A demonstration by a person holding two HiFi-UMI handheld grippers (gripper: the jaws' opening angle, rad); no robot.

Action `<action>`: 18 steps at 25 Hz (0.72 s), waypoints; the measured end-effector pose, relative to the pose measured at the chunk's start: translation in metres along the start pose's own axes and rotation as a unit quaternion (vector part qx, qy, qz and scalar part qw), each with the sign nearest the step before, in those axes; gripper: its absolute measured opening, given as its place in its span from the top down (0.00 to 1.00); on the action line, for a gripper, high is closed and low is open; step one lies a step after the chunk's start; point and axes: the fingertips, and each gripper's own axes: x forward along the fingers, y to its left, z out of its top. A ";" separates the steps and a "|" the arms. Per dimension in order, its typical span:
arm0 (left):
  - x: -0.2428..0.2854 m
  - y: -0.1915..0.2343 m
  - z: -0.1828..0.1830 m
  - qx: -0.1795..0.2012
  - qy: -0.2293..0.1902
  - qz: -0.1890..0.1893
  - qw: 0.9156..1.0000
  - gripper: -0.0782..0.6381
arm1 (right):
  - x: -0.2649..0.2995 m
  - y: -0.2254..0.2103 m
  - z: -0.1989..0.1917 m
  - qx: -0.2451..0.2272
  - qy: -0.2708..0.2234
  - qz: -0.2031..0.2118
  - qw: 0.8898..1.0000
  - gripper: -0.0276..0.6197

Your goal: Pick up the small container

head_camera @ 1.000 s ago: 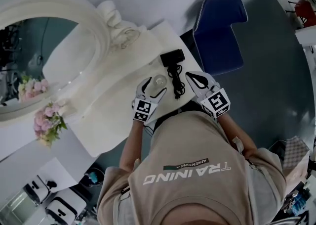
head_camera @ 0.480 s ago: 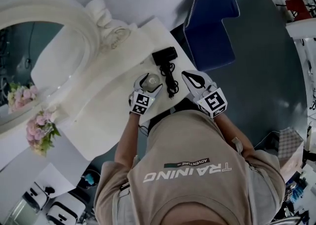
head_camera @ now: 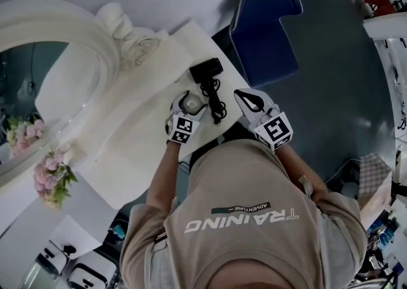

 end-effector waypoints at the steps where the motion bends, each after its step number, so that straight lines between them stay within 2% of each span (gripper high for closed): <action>1: 0.001 0.000 0.000 0.001 0.001 0.000 1.000 0.37 | -0.001 0.000 0.000 0.000 -0.001 -0.002 1.000 0.95; 10: 0.003 0.000 -0.002 0.019 0.002 0.008 1.000 0.39 | -0.009 -0.001 -0.009 0.012 0.002 -0.014 1.000 0.95; 18: 0.003 0.000 -0.002 0.022 0.005 0.012 1.000 0.39 | -0.007 0.005 -0.008 0.014 -0.005 -0.006 1.000 0.95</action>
